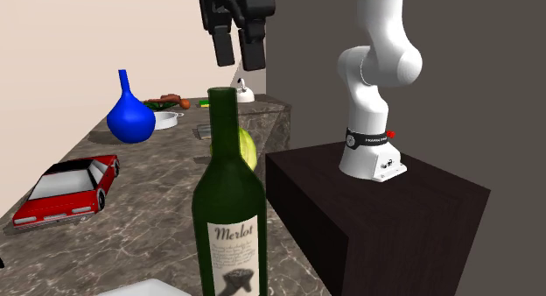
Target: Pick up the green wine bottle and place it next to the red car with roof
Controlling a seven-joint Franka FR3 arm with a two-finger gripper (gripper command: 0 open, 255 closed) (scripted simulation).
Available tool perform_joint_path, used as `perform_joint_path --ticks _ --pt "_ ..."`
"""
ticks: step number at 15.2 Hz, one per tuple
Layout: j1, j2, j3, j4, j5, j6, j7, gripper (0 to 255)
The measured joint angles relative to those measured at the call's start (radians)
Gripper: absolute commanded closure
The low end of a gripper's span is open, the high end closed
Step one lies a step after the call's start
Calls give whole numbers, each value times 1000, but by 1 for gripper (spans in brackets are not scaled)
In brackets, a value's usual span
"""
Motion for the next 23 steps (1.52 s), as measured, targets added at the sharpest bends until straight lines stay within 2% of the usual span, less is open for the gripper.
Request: perform_joint_path --ticks 3,4,11,17,18,23 --pt "35 122 13 126 -46 -22 56 0" --pt "40 138 13 132 -52 -16 63 0" --pt "41 144 13 47 -54 74 70 0" --pt "42 148 13 44 -56 80 70 0" --pt "42 148 13 44 -56 80 70 255" --pt "42 147 13 44 -56 80 70 255"
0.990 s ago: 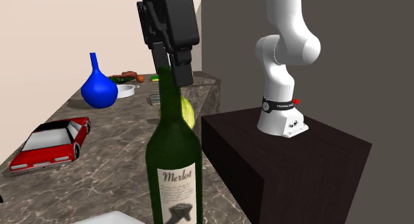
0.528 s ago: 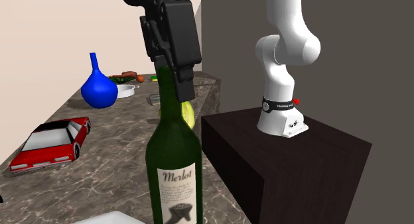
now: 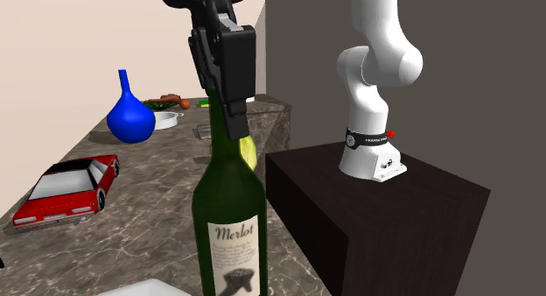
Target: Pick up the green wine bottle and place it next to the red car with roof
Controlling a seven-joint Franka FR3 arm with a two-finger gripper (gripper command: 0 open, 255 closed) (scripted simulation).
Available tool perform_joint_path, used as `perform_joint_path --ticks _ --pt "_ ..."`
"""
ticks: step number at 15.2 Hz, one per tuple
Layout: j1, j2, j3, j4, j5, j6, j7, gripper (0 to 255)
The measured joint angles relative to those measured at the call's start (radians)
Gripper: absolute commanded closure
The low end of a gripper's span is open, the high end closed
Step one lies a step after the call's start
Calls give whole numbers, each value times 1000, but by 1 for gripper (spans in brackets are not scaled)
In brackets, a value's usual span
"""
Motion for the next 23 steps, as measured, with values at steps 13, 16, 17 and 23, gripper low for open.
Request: perform_joint_path --ticks 13,16,17,23 --pt "2 -9 3 81 5 -90 0 255" --pt "3 -7 3 121 4 -128 -1 255" --pt "3 -9 3 133 5 -141 0 255" --pt "9 -4 6 220 4 -223 5 255"
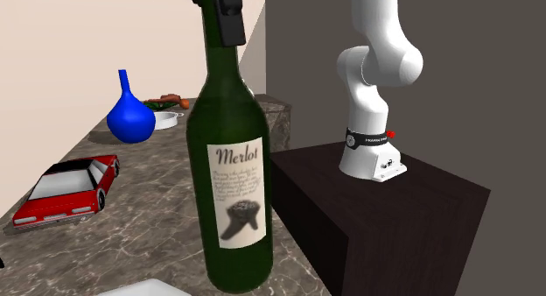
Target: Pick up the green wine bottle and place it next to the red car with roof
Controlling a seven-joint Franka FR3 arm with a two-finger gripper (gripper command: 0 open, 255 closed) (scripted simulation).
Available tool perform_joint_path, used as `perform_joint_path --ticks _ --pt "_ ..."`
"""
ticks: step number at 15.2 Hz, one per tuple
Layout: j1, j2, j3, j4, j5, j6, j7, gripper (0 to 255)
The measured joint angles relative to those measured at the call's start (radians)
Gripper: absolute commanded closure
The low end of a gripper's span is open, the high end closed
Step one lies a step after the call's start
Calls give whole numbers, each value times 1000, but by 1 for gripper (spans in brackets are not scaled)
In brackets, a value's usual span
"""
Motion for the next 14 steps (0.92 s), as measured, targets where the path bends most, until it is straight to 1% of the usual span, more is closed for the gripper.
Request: perform_joint_path --ticks 5,14 --pt "5 7 2 80 -3 -74 3 255" --pt "34 62 7 278 -26 -219 21 255"
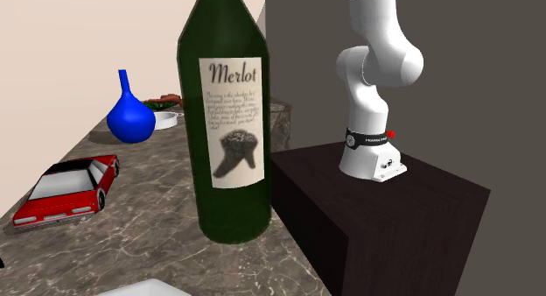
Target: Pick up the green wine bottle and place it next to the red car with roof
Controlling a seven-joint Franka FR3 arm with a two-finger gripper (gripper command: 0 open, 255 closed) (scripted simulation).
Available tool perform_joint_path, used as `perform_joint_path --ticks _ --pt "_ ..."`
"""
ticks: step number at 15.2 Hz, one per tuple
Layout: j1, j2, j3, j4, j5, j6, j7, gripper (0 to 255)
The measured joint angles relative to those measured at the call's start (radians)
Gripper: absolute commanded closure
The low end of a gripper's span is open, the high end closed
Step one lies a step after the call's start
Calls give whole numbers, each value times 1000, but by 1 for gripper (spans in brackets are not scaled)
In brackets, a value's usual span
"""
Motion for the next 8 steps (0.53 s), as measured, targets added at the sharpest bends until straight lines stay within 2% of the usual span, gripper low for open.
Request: perform_joint_path --ticks 2,8 --pt "-10 -11 -3 -4 4 -7 -11 255" --pt "-122 -128 -49 -138 44 17 -152 255"
